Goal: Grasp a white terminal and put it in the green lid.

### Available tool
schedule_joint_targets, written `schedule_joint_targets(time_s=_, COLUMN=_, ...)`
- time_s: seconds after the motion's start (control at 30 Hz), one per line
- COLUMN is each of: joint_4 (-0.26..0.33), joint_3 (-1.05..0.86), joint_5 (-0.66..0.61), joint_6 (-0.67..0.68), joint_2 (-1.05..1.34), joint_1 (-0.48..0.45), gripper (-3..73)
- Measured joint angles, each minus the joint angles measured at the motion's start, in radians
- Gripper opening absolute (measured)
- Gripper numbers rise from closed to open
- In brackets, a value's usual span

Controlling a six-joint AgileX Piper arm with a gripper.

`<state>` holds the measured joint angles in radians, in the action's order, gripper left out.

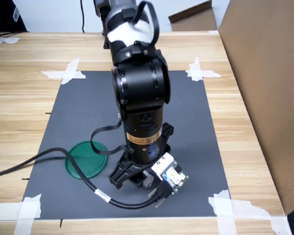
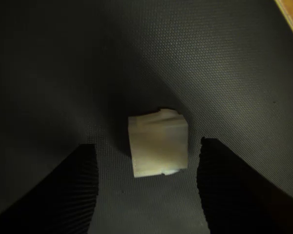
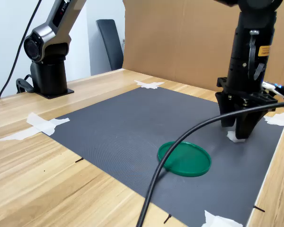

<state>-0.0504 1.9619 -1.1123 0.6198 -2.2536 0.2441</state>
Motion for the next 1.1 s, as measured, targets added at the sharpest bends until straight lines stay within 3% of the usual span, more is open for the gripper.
schedule_joint_targets(time_s=0.47, joint_4=0.009, joint_3=0.0, joint_5=0.024, joint_6=0.009, joint_2=-0.035, joint_1=0.0, gripper=48.6)
schedule_joint_targets(time_s=0.53, joint_4=0.014, joint_3=0.0, joint_5=0.018, joint_6=0.005, joint_2=-0.035, joint_1=0.0, gripper=43.8)
schedule_joint_targets(time_s=0.6, joint_4=0.016, joint_3=0.0, joint_5=0.016, joint_6=-0.003, joint_2=-0.035, joint_1=0.0, gripper=29.8)
schedule_joint_targets(time_s=0.63, joint_4=0.016, joint_3=0.0, joint_5=0.016, joint_6=-0.004, joint_2=-0.035, joint_1=0.0, gripper=27.3)
schedule_joint_targets(time_s=1.1, joint_4=0.016, joint_3=0.0, joint_5=-0.011, joint_6=-0.042, joint_2=0.1, joint_1=0.0, gripper=26.8)
